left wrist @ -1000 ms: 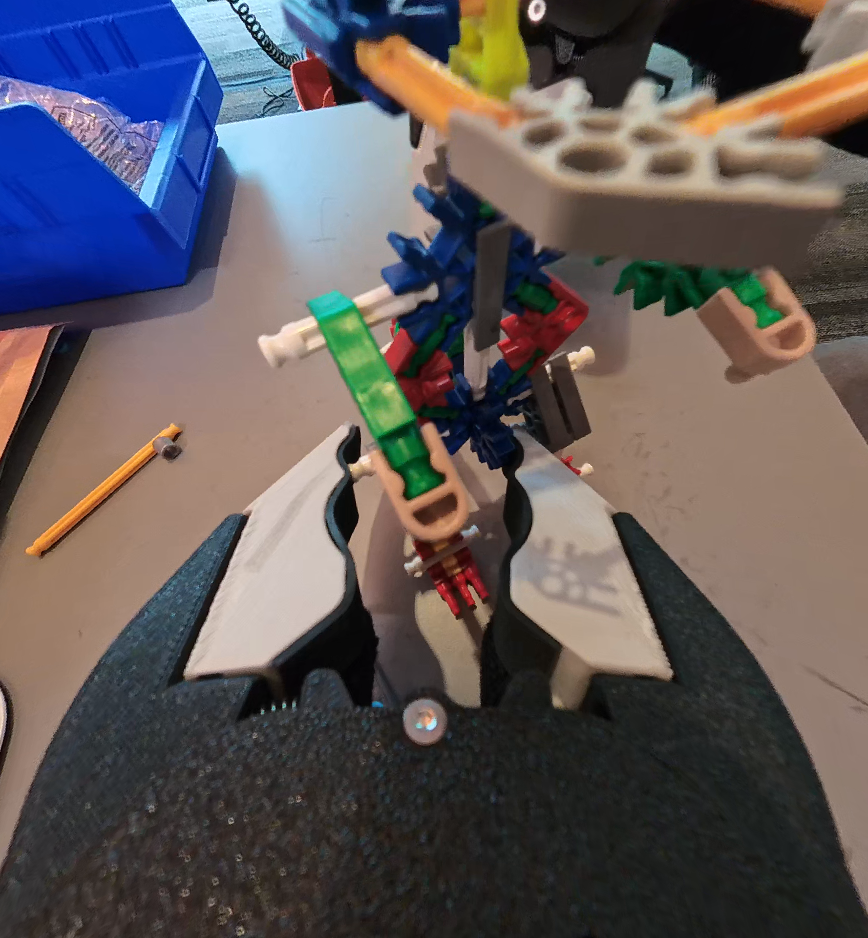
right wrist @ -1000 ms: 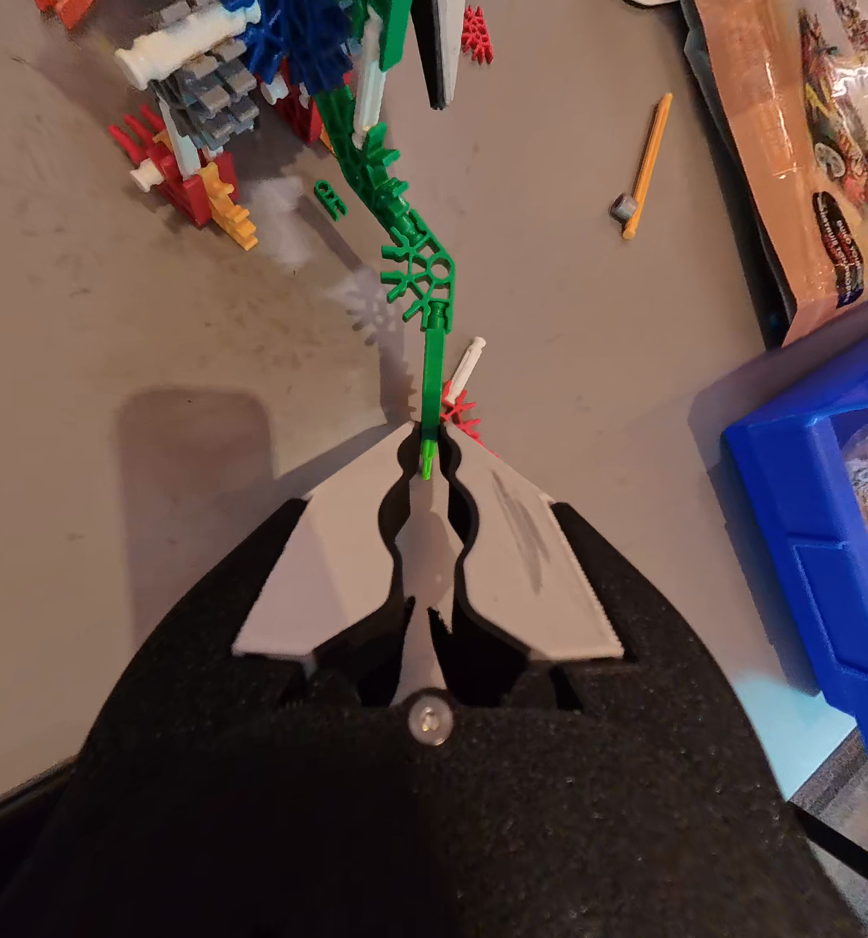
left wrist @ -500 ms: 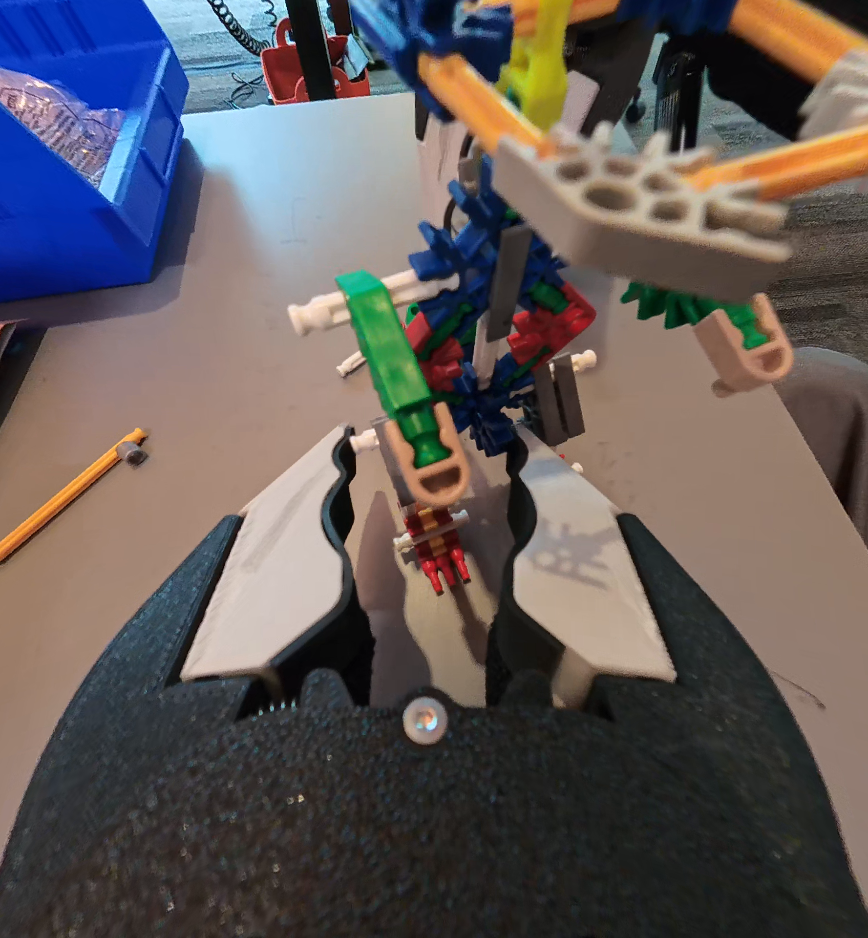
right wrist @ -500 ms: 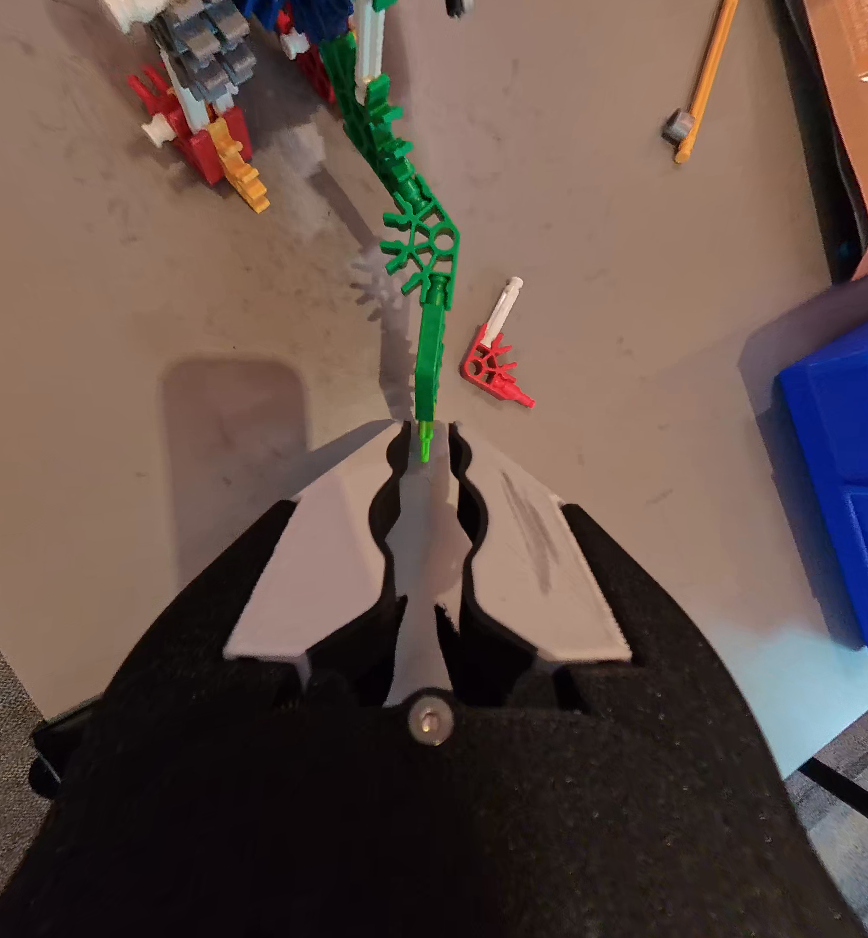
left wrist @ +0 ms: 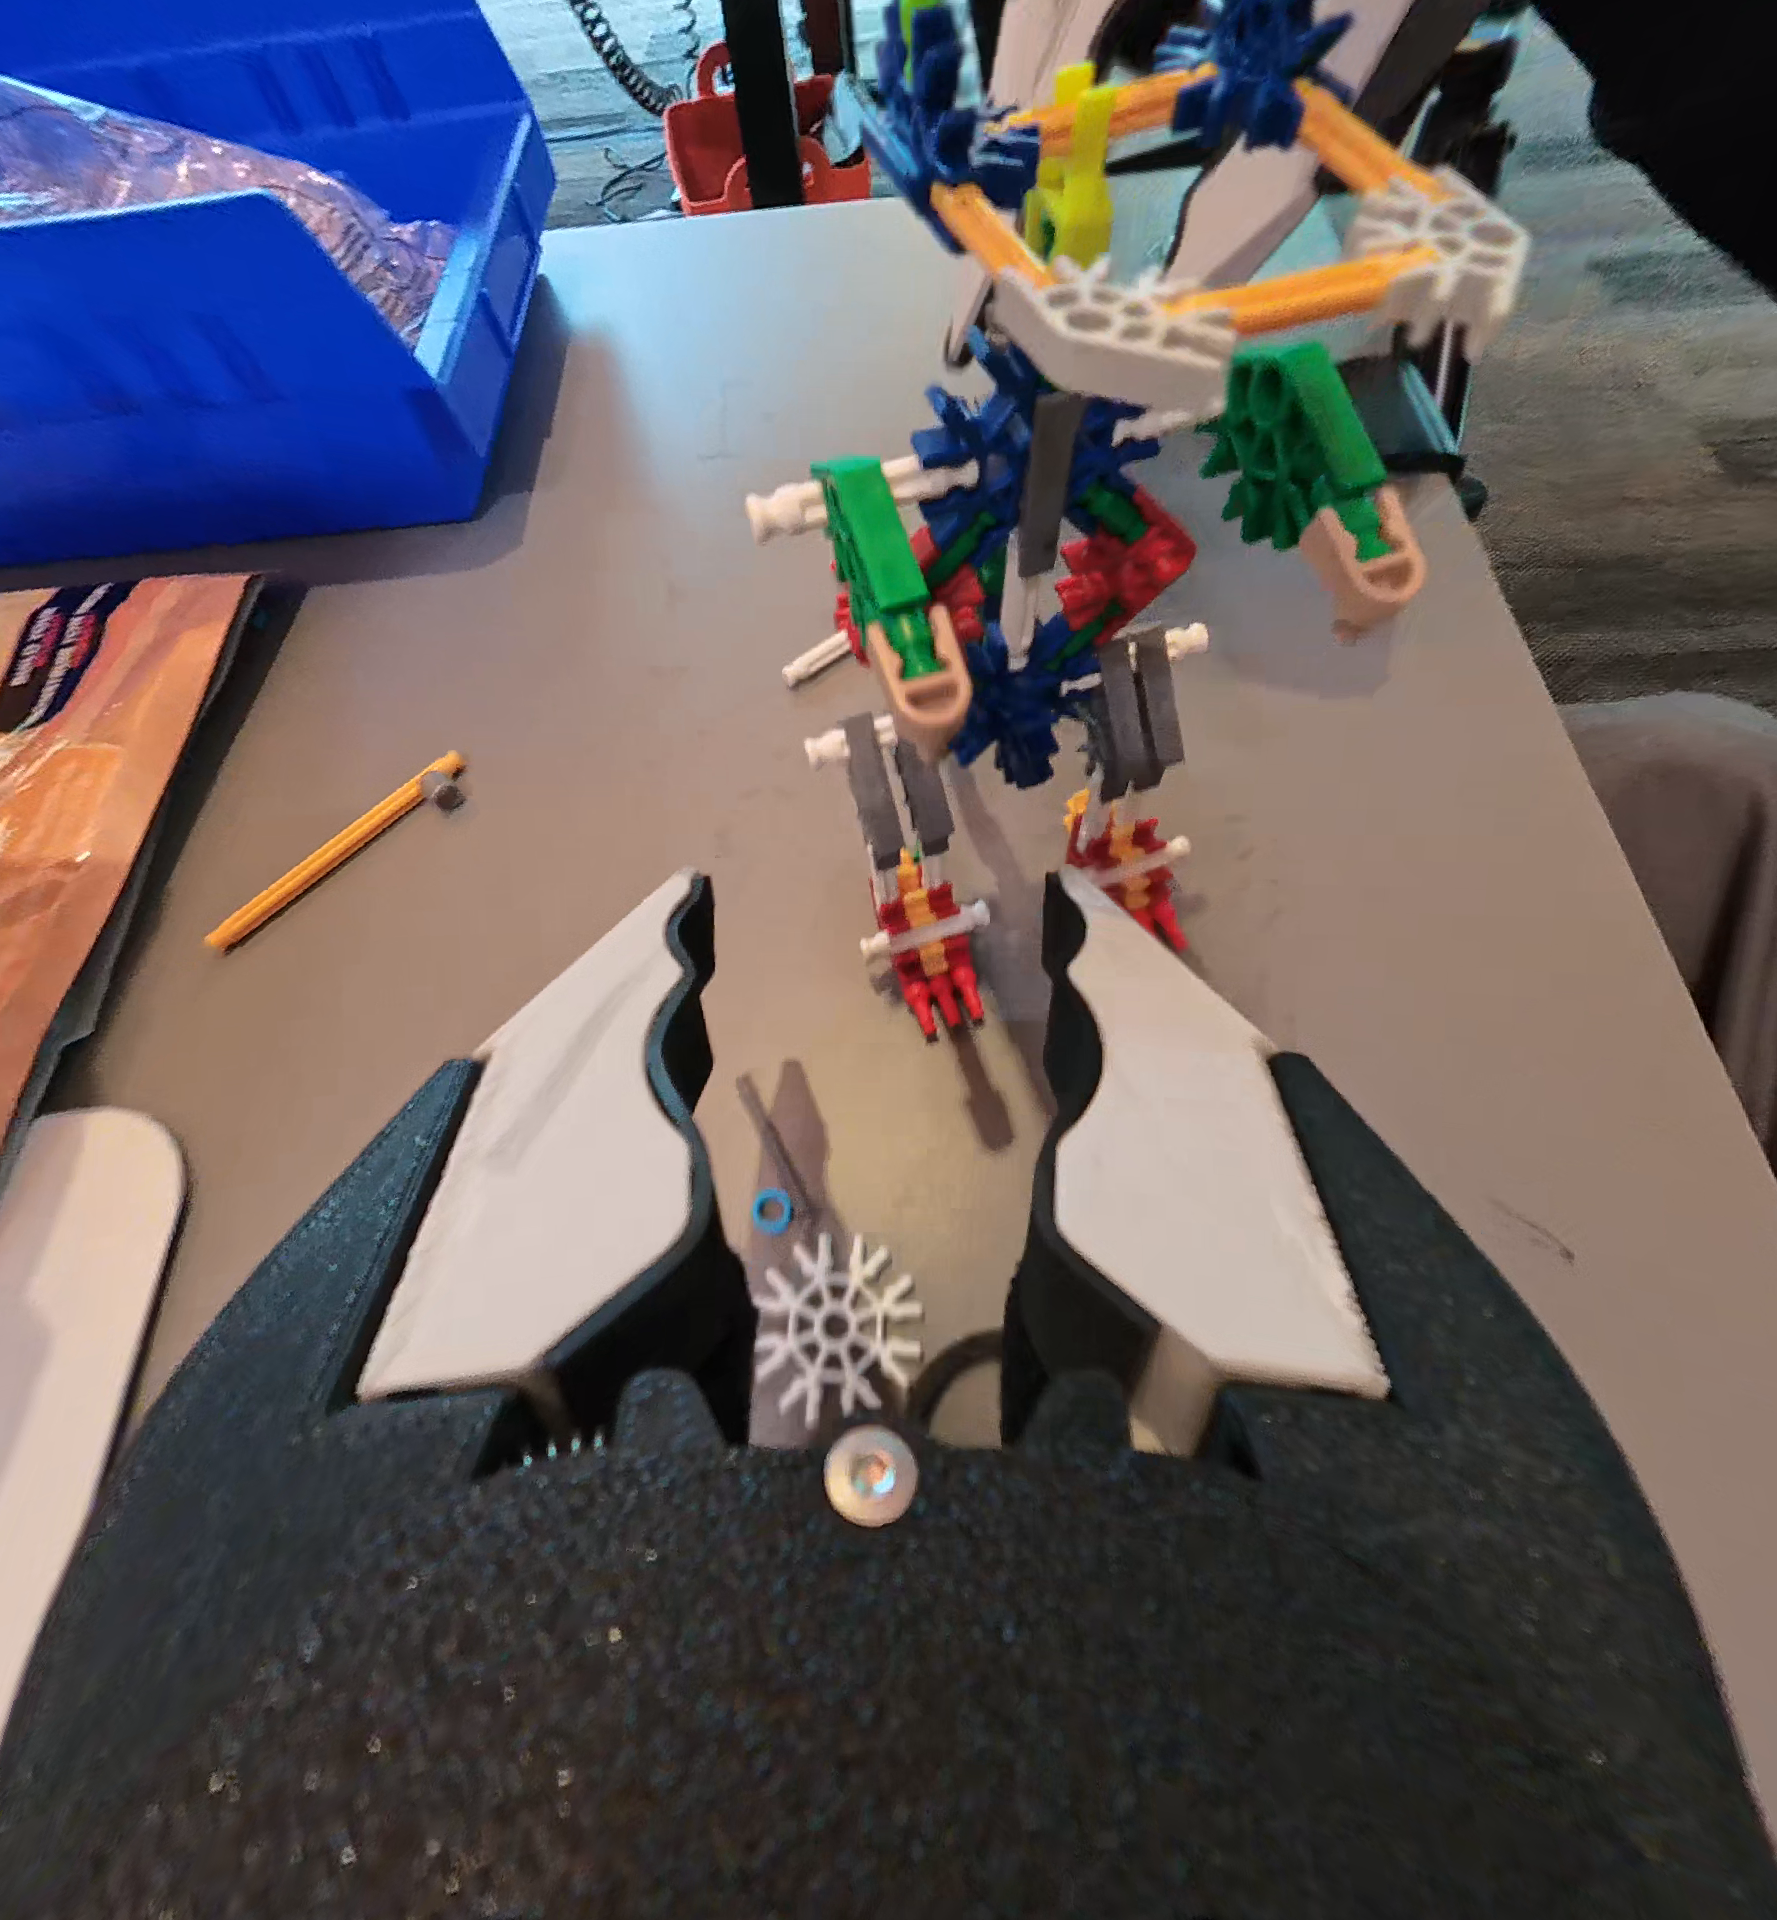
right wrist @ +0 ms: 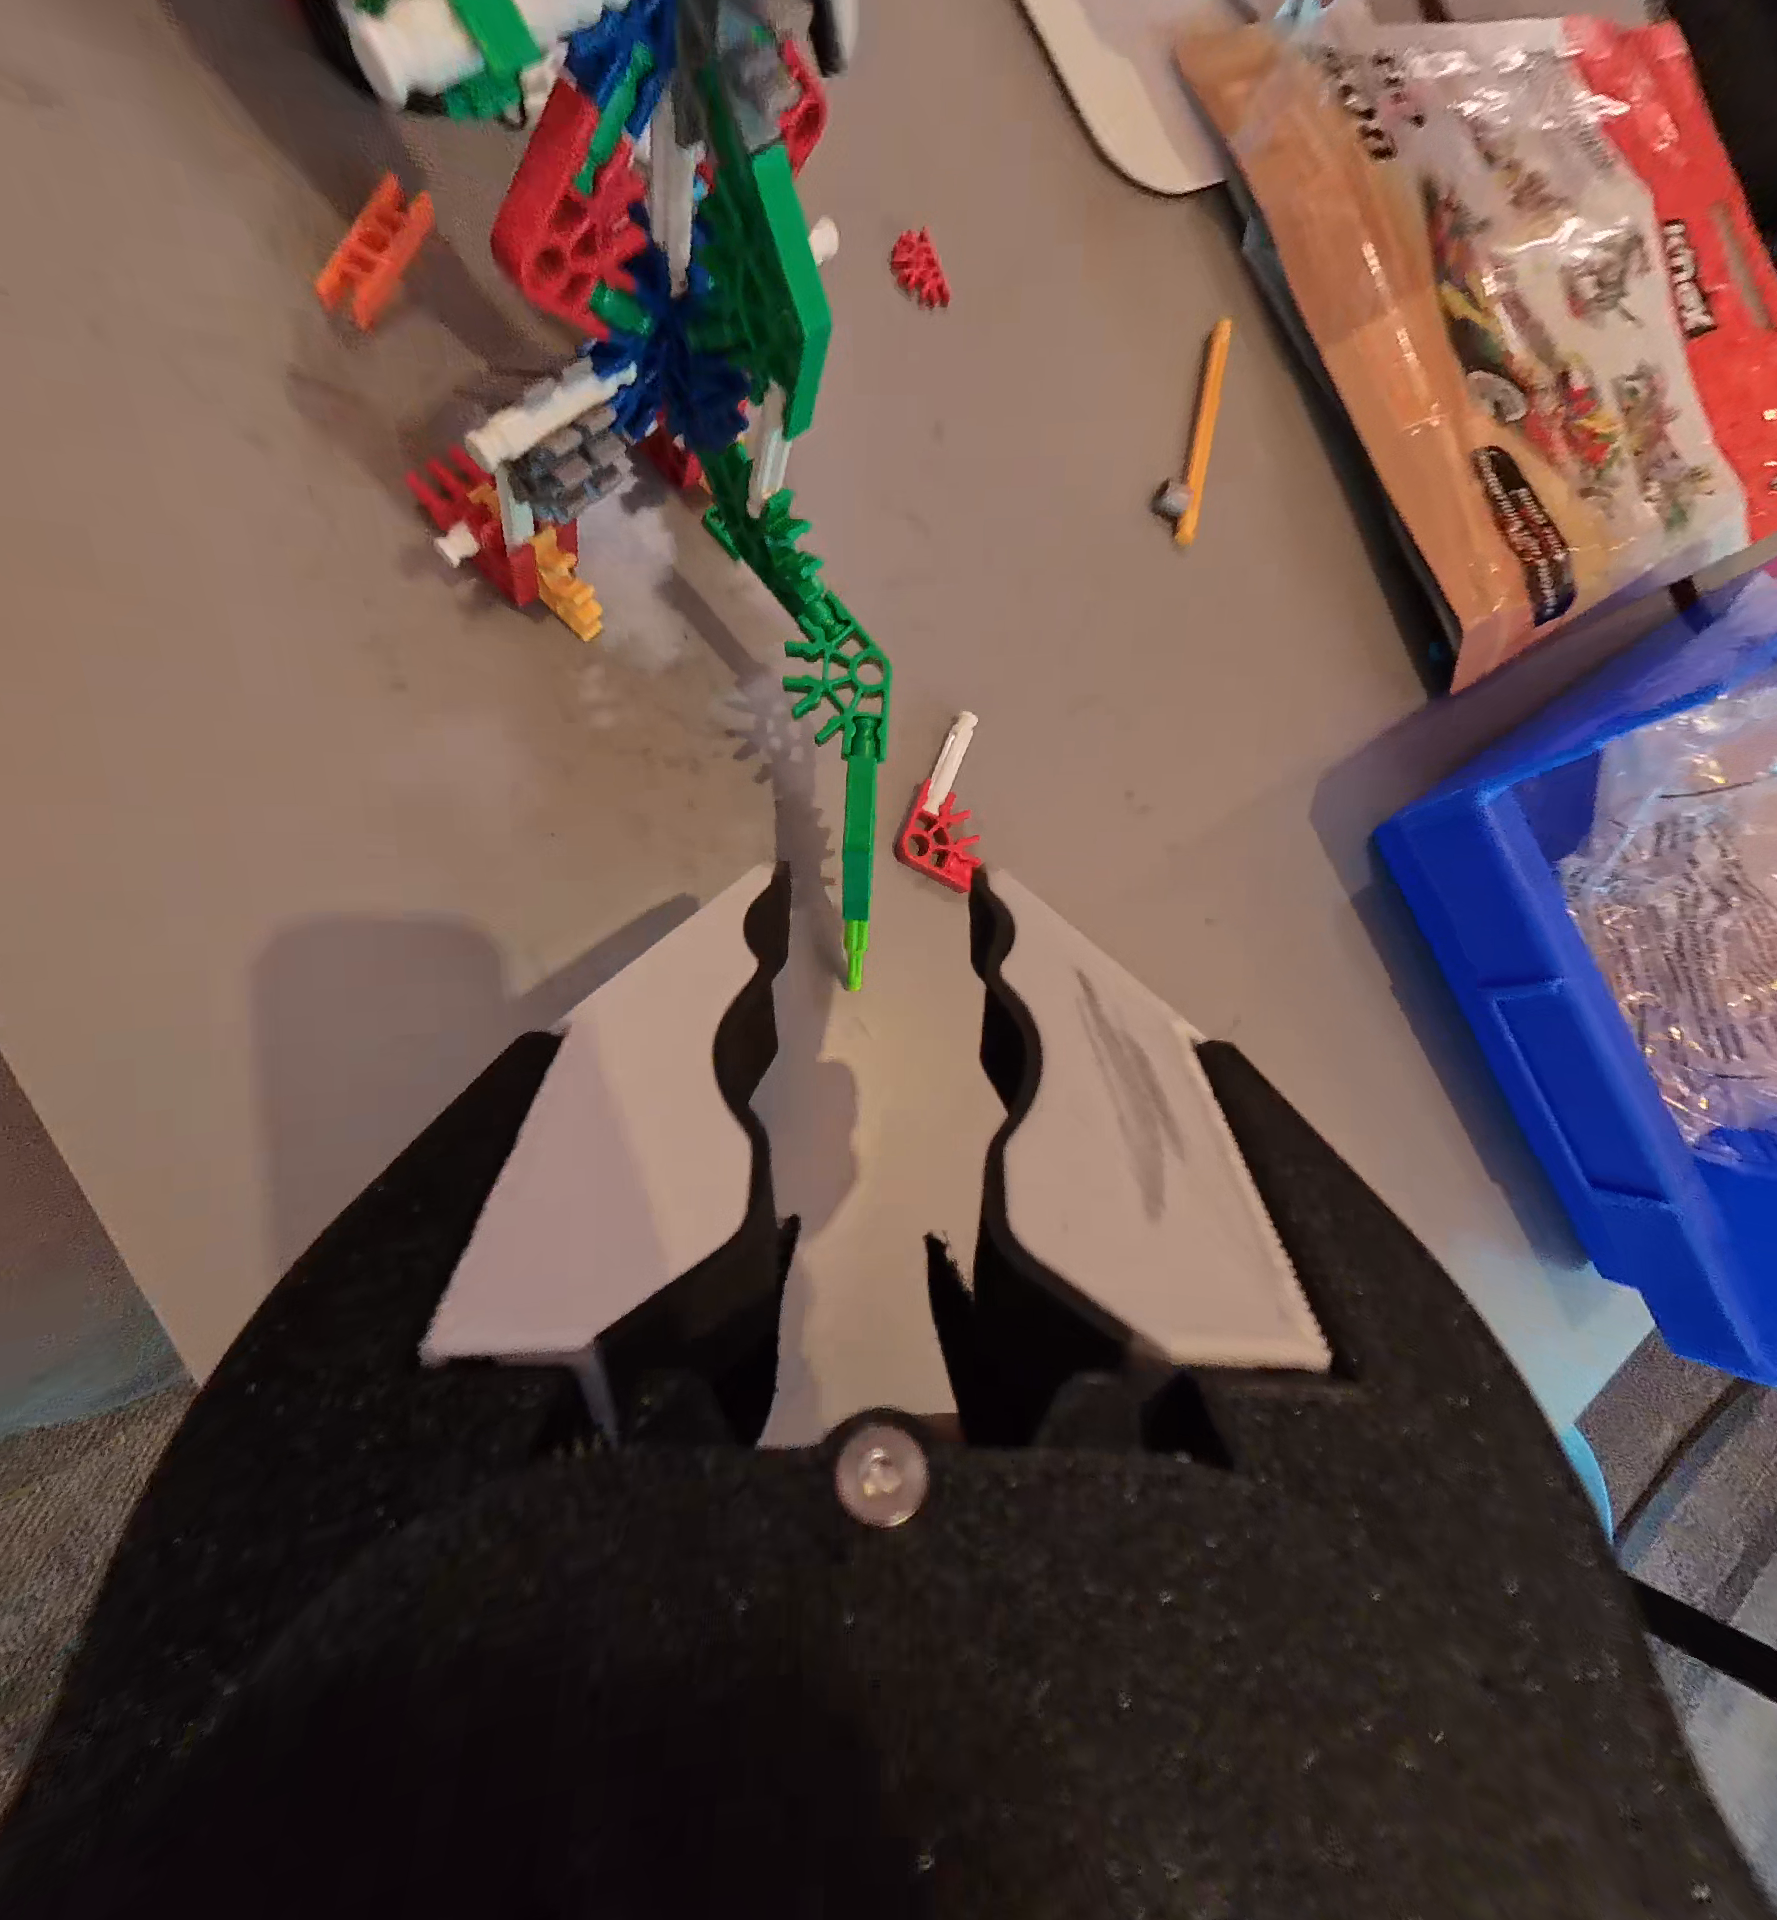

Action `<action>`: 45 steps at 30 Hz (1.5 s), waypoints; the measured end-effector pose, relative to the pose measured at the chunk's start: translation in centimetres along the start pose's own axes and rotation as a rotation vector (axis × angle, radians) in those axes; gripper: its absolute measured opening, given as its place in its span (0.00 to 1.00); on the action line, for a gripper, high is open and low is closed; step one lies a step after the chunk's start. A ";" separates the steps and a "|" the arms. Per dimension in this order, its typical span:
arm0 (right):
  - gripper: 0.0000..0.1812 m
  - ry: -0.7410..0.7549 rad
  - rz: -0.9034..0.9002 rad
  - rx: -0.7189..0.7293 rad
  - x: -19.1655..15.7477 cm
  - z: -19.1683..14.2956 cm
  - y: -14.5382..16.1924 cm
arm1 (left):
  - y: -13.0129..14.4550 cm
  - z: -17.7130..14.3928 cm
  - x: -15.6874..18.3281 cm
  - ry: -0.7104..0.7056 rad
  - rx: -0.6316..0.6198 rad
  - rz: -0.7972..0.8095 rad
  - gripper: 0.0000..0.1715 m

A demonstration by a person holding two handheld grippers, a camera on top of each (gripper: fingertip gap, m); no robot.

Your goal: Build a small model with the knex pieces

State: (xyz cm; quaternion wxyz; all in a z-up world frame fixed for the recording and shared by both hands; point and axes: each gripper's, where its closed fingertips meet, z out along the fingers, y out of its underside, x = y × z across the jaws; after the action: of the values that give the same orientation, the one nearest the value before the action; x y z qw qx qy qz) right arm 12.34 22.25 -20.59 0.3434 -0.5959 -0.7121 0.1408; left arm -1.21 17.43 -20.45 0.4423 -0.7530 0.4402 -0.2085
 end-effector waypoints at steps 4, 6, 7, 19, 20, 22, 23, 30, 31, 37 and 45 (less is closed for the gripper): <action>0.18 0.103 0.075 -0.002 2.2 -0.9 0.6 | 1.4 -2.6 0.5 -0.074 -0.075 0.047 0.36; 0.15 0.090 0.117 -0.039 2.9 -0.3 1.8 | 2.3 -3.6 0.3 -0.121 -0.100 0.055 0.35; 0.14 0.073 0.123 -0.055 3.1 0.3 2.3 | 2.7 -4.0 0.5 -0.127 -0.103 0.053 0.35; 0.08 -0.156 -0.003 -0.160 2.3 6.9 3.0 | 4.4 -4.9 0.7 -0.134 -0.056 0.021 0.35; 0.06 -0.154 0.003 -0.152 2.5 7.0 3.0 | 4.5 -4.9 0.6 -0.135 -0.054 0.021 0.35; 0.03 -0.153 0.019 -0.147 2.6 6.9 3.1 | 4.5 -5.0 0.6 -0.134 -0.047 0.020 0.35; 0.03 -0.148 0.022 -0.144 2.6 6.8 3.2 | 4.5 -5.0 0.6 -0.132 -0.045 0.020 0.35; 0.00 -0.078 0.084 -0.190 2.6 4.9 5.6 | 4.9 -5.2 0.7 -0.147 -0.071 0.038 0.35; 0.00 -0.063 0.098 -0.198 2.7 4.6 6.0 | 4.8 -5.3 0.7 -0.147 -0.067 0.038 0.35; 0.00 -0.061 0.161 -0.208 1.2 2.8 7.1 | 4.6 -5.4 0.9 -0.145 -0.054 0.034 0.35; 0.29 0.059 0.252 -0.243 3.1 1.4 7.5 | 4.9 -5.1 0.7 -0.144 -0.058 0.025 0.35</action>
State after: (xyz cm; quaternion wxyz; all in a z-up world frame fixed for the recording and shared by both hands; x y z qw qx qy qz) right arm 16.95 27.37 -25.16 0.2689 -0.7216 -0.6331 0.0781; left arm -6.74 13.25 -21.97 0.4533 -0.7730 0.4227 -0.1356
